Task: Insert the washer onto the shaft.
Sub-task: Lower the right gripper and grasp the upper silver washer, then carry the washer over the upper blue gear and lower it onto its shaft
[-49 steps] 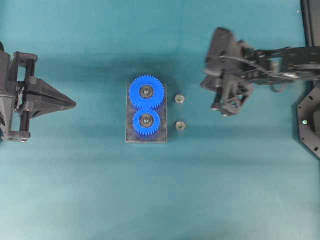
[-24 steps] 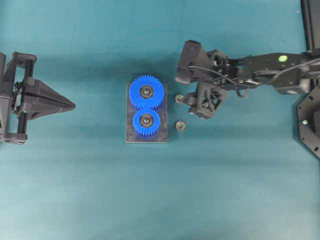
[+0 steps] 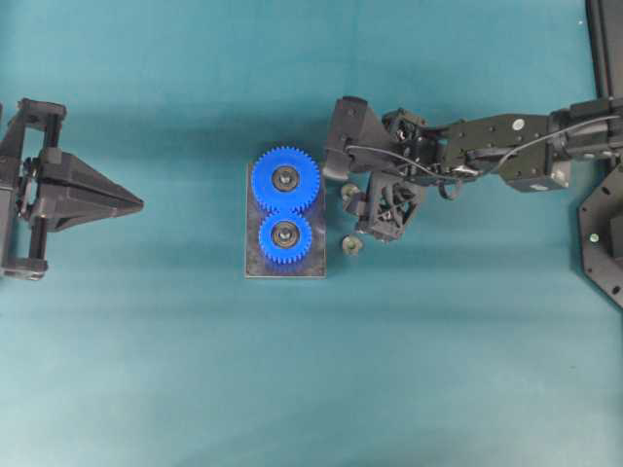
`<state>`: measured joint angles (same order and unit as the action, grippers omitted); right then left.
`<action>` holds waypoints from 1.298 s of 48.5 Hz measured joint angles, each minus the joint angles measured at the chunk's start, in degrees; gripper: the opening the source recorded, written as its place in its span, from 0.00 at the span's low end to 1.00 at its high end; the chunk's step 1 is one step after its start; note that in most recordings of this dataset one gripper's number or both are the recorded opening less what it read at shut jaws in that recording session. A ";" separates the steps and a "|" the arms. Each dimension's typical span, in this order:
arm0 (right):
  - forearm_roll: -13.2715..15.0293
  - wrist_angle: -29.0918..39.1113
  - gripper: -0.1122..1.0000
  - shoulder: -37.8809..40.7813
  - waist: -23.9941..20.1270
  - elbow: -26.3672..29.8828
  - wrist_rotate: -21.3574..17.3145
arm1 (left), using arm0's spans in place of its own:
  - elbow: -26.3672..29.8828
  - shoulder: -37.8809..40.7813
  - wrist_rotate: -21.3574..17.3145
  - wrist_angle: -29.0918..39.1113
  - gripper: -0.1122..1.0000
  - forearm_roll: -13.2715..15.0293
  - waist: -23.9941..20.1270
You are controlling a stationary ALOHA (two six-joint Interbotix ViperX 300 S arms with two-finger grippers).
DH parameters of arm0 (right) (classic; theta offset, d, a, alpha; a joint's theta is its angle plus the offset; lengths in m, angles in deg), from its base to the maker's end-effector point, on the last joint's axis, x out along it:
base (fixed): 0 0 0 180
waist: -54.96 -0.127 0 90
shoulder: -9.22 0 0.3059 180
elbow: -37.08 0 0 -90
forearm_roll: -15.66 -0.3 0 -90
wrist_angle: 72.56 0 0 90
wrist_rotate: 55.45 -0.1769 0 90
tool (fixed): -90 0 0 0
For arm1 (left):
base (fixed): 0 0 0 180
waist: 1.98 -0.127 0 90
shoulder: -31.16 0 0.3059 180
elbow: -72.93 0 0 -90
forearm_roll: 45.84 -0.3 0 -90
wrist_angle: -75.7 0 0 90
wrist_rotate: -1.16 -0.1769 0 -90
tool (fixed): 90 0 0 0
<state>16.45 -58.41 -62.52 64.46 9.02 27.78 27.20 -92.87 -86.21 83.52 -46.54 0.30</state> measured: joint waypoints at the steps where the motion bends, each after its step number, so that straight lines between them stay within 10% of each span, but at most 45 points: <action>1: 0.00 0.00 0.80 0.18 0.00 0.00 0.00 | 0.09 -0.09 0.00 0.09 0.11 0.00 0.00; 22: 0.18 0.00 0.77 1.76 0.09 0.44 -0.09 | 0.18 0.09 0.00 0.00 0.11 0.00 0.00; 36: 0.18 -0.09 0.39 1.85 -0.09 0.44 0.00 | 0.26 0.09 0.09 0.00 0.11 0.00 0.00; 63: 0.18 6.24 0.38 -4.75 -1.05 3.69 -0.09 | 0.97 -0.09 0.00 -0.09 0.11 0.00 0.00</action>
<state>16.63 -52.17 -67.26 63.40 12.71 27.69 28.17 -92.96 -86.21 83.43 -46.54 0.30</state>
